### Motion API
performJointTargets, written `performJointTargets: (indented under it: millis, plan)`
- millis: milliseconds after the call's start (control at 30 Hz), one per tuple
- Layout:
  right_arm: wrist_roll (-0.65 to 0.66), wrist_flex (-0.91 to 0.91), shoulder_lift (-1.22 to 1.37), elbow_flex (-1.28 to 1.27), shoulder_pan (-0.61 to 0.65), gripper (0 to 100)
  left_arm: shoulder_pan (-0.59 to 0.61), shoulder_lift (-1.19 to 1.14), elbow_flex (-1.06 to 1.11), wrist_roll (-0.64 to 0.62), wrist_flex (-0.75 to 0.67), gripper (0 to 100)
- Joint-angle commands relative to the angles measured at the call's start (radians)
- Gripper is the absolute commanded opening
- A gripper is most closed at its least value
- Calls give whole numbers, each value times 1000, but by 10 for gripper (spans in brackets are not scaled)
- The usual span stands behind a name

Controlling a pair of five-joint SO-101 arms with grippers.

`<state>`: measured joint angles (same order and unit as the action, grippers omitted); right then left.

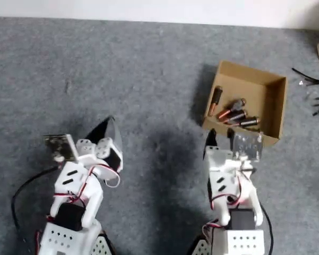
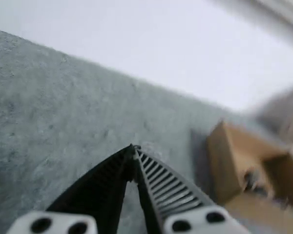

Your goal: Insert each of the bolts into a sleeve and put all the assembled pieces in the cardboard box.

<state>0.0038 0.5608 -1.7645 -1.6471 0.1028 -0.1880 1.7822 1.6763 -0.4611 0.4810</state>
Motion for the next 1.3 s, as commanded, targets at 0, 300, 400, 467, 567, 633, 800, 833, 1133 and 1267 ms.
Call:
performJointTargets:
  millis: [0, 300, 400, 467, 567, 633, 800, 833, 1133, 1267]
  plan:
    - [-9, 48, -74, -79, -21, 127, -53, 1, 21, 117, 135, 7]
    - [-5, 170, -67, -185, -25, 127, -50, 2, 21, 348, 417, 7]
    - [-5, 317, -67, -180, -21, 127, -51, 2, 21, 368, 537, 9]
    - [-5, 420, -64, -179, -21, 127, -50, 10, 21, 368, 620, 9]
    - [-3, 559, -64, -179, -24, 127, -50, 12, 21, 368, 718, 9]
    - [-3, 651, -64, -179, -24, 127, -50, 12, 21, 368, 793, 9]
    - [-5, 682, -71, -179, -24, 127, -54, 12, 21, 368, 839, 8]
    - [-5, 682, -71, -179, -24, 127, -54, 12, 21, 368, 839, 8]
    - [-5, 682, -71, -179, -24, 127, -54, 12, 21, 368, 839, 8]
    - [-5, 682, -71, -179, -24, 127, -54, 12, 21, 368, 839, 8]
